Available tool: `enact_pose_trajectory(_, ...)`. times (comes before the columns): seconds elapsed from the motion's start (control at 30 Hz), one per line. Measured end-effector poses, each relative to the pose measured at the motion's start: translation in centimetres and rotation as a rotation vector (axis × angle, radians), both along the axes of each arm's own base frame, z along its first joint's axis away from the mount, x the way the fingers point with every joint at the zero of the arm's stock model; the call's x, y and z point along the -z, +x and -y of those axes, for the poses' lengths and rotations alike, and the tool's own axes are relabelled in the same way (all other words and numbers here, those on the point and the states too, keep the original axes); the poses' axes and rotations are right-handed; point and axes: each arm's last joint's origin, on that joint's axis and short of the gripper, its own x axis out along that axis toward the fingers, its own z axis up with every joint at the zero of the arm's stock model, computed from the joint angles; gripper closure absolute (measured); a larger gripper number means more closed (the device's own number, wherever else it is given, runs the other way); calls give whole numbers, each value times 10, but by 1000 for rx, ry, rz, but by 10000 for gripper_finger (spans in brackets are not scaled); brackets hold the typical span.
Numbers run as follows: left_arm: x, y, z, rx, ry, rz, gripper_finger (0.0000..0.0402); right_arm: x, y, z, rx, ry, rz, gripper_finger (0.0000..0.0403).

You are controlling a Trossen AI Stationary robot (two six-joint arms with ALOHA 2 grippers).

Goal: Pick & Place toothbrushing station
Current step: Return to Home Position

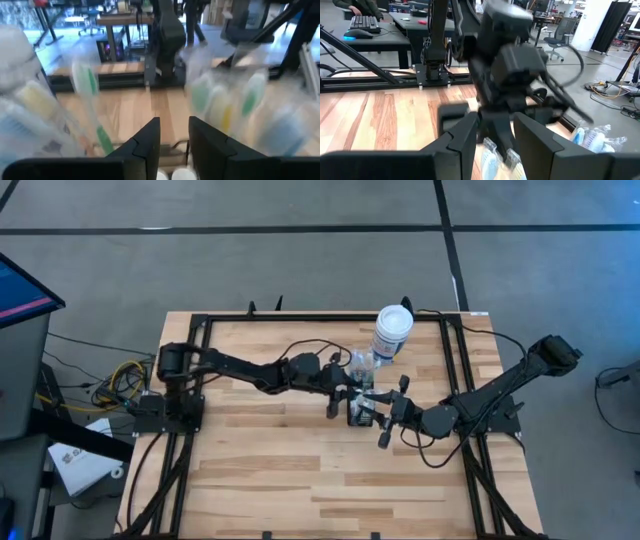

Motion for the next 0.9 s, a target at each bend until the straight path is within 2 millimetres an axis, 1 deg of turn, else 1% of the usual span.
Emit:
enact_pose_trajectory(0.17, -24, -15, 6, 11, 3, 45, 307, 0, 0, 0, -2, -1, -3, 282)
enact_pose_trajectory(0.3, -45, -41, 17, 20, -73, 75, 307, -4, -7, -6, -43, -68, -23, 282)
enact_pose_trajectory(0.37, -52, -59, 24, 35, -89, 66, 307, -11, -15, -9, -67, -77, -3, 282)
enact_pose_trajectory(0.43, -54, -80, 31, 54, -89, 64, 307, -19, -25, -9, -93, -78, 10, 282)
enact_pose_trajectory(0.53, -56, -117, 41, 73, -87, 87, 307, -33, -43, -6, -103, -61, 41, 282)
enact_pose_trajectory(0.63, -55, -156, 52, -2, -72, 127, 307, -41, -62, 2, -55, -57, 63, 282)
enact_pose_trajectory(0.77, -44, -201, 64, -83, -41, 165, 307, -41, -85, 17, -19, -62, 91, 282)
enact_pose_trajectory(0.83, -43, -219, 68, -89, -44, 209, 307, -35, -95, 25, -13, -44, 115, 282)
enact_pose_trajectory(0.9, -38, -236, 69, -87, -54, 241, 307, -25, -104, 34, -9, -34, 125, 282)
